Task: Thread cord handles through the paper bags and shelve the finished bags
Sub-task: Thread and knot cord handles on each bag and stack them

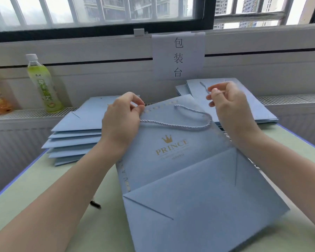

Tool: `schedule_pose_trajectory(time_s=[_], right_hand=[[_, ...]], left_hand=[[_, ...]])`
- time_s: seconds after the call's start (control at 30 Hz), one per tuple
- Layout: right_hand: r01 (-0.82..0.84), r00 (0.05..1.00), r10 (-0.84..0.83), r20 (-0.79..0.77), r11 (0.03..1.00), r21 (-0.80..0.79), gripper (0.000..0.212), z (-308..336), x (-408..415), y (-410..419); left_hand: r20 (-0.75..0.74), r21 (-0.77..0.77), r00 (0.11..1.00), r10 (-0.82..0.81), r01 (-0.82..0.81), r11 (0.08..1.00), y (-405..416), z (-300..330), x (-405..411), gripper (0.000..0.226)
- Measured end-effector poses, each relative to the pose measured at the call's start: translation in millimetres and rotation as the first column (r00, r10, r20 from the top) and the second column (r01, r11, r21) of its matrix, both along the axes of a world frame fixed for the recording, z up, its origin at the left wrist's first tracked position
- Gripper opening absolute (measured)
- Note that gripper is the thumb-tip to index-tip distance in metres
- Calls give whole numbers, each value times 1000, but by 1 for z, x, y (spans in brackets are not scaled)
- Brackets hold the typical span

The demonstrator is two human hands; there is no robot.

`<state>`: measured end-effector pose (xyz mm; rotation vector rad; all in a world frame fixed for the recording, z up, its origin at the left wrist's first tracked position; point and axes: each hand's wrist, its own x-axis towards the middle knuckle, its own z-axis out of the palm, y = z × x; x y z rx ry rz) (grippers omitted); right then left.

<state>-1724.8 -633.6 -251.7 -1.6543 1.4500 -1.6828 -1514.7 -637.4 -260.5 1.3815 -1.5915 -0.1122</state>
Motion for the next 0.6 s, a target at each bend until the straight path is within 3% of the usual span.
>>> schedule_pose_trajectory(time_s=[0.1, 0.17, 0.23, 0.33, 0.47, 0.6], right_hand=[[-72, 973, 148, -175, 922, 380, 23, -5, 1, 1], [-113, 944, 255, -210, 847, 519, 22, -8, 5, 8], [-200, 951, 292, -101, 830, 520, 10, -8, 7, 13], [-324, 943, 323, 87, 817, 478, 15, -4, 1, 14], [-397, 904, 256, 342, 796, 456, 21, 6, -10, 9], [-389, 868, 113, 483, 759, 521, 30, 10, -21, 1]], left_hand=[[-30, -44, 995, 90, -91, 995, -5, 3, 10, 8], [-26, -67, 992, 121, -122, 990, -8, 2, 14, 8], [13, -104, 992, 123, -121, 987, -9, 0, 13, 11], [226, -162, 972, 59, -22, 987, -10, -3, 10, 20], [443, -51, 889, -114, 152, 987, -5, -8, -5, 40], [453, 35, 877, -159, 161, 986, -2, -16, -13, 60]])
